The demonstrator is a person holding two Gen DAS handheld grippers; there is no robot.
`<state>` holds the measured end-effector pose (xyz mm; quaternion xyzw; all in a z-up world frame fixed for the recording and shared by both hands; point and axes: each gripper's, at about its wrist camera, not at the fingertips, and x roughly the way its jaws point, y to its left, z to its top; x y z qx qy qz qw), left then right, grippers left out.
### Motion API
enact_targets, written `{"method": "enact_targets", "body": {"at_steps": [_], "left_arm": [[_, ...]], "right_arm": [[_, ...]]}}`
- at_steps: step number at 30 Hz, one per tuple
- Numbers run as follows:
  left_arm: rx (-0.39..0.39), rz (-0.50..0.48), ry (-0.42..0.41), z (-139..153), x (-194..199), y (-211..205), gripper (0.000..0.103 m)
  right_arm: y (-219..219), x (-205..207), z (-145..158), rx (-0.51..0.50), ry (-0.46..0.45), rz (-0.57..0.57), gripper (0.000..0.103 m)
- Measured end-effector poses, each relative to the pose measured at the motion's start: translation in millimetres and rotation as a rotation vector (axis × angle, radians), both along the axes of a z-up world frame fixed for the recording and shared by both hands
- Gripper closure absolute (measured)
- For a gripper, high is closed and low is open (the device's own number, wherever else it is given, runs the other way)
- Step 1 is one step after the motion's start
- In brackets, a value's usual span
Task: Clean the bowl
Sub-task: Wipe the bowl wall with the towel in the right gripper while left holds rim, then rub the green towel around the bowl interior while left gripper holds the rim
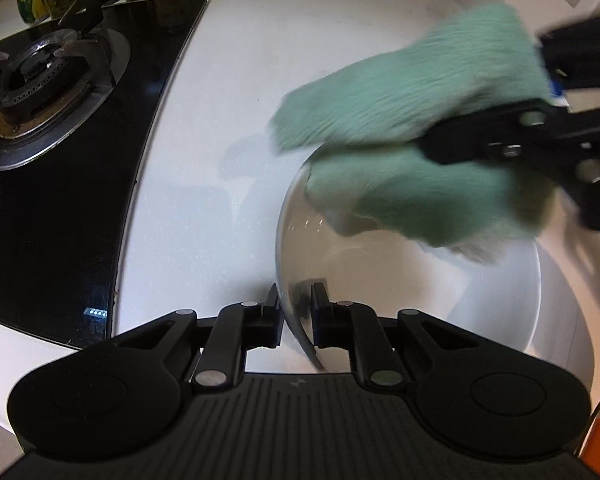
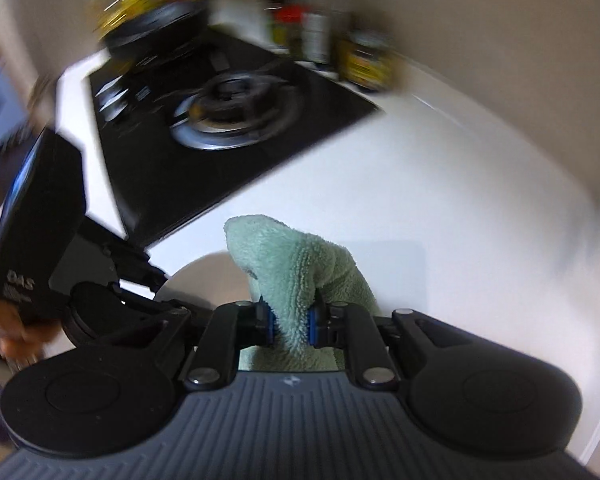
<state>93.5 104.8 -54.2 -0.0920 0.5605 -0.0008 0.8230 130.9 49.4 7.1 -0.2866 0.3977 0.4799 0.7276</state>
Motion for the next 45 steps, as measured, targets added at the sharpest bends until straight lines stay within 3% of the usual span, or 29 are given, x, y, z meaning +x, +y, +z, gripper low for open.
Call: {"method": "enact_targets", "body": {"at_steps": [4, 7, 14, 20, 26, 36, 45], "left_arm": [[0.008, -0.018, -0.006, 1, -1, -1, 0.088], [0.02, -0.025, -0.023, 1, -3, -1, 0.086], [0.083, 0.014, -0.081, 6, -7, 3, 0.084], [0.126, 0.024, -0.107, 6, -9, -7, 0.082], [0.13, 0.026, -0.102, 5, -3, -3, 0.082], [0.136, 0.036, -0.09, 4, 3, -3, 0.082], [0.113, 0.058, -0.046, 9, 6, 2, 0.086]], "right_arm": [[23, -18, -11, -0.109, -0.103, 0.178, 0.091], [33, -25, -21, -0.192, -0.173, 0.225, 0.092], [30, -32, -25, -0.332, -0.238, 0.094, 0.092], [-2, -39, -14, -0.369, -0.173, -0.044, 0.092], [-35, -59, -1, -0.317, -0.094, -0.131, 0.091], [-47, -107, 3, -0.152, -0.003, -0.176, 0.09], [-36, -99, -1, 0.015, 0.104, -0.212, 0.091]]}}
